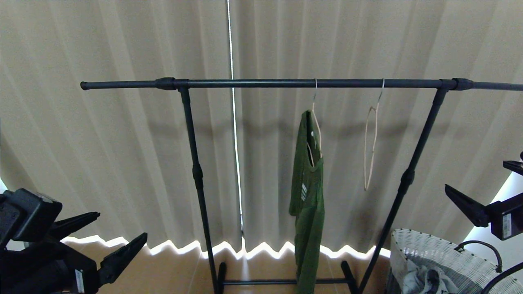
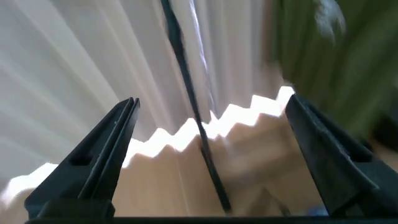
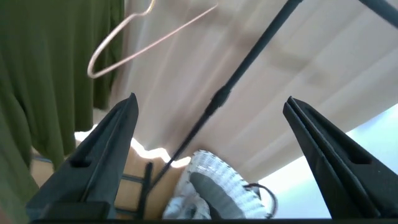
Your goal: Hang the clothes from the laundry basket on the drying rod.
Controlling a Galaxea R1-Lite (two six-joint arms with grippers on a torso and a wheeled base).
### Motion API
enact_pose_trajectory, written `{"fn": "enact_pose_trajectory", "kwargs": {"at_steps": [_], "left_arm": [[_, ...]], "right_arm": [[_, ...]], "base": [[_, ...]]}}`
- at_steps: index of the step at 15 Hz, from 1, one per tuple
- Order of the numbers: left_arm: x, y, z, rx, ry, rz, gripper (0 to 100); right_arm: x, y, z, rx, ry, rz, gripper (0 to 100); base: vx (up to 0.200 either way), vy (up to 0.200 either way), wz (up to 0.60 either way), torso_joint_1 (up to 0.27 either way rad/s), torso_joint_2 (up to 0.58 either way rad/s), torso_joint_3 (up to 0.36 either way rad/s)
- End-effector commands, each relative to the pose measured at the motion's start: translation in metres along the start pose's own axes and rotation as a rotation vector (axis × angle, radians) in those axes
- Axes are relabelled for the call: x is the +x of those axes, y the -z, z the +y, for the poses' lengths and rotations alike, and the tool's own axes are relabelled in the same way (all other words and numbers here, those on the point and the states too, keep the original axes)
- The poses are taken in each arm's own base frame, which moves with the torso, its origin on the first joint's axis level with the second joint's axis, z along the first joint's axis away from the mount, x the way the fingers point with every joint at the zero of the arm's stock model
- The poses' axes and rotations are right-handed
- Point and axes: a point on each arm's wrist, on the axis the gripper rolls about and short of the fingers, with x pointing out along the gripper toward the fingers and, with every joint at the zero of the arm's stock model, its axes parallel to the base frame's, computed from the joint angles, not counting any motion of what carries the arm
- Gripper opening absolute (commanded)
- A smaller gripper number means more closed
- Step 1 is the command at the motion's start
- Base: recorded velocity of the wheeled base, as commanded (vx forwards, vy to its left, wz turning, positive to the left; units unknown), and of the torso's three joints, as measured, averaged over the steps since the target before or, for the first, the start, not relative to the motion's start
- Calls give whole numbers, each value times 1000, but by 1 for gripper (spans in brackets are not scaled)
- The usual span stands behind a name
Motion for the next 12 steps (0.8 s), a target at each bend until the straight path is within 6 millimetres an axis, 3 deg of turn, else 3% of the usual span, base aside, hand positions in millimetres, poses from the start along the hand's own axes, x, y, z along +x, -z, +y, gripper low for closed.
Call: {"fn": "enact_pose_trajectory", "kwargs": {"at_steps": [1,6,12], "left_arm": [[-13,-10,-1,-10,60,-57,100],[-14,-3,-2,-12,64,-40,100],[-16,2,-2,-12,64,-31,100]], "right_arm": [[-1,3,1,-15,-3,8,100],[0,7,-4,-46,31,32,100],[0,15,-1,-53,20,58,100]], "base": [[0,0,0,0,0,0],[0,0,0,-3,10,8],[0,0,0,-167,410,229]]}}
